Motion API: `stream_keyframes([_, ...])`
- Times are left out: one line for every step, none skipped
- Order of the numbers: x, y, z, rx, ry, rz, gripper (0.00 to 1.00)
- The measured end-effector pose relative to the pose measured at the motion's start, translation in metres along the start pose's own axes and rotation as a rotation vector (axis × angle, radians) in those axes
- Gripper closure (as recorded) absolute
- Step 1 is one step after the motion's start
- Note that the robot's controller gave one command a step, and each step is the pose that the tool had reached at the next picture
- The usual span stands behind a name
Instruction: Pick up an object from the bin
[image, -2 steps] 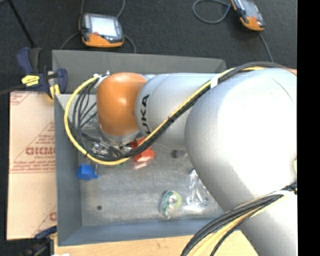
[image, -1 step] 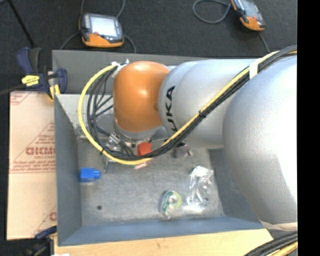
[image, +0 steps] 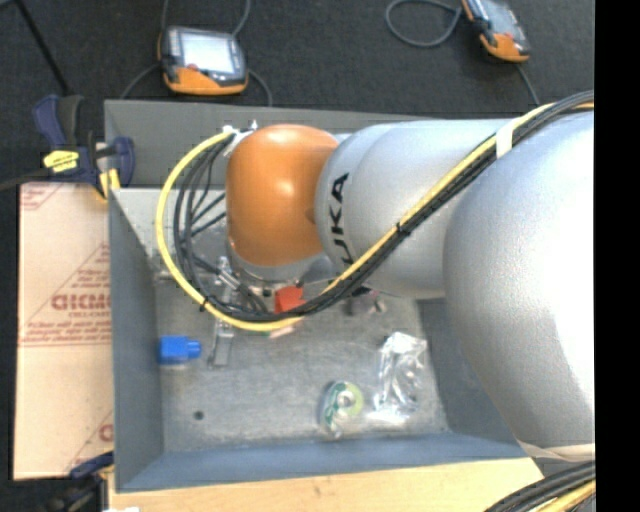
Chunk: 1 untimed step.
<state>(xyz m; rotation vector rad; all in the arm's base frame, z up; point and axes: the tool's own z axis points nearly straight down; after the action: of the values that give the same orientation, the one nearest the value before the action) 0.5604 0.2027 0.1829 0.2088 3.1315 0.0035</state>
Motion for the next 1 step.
stream_keyframes([0.0040,0.0229,0.1063,0.005,0.006,-0.078,0.00])
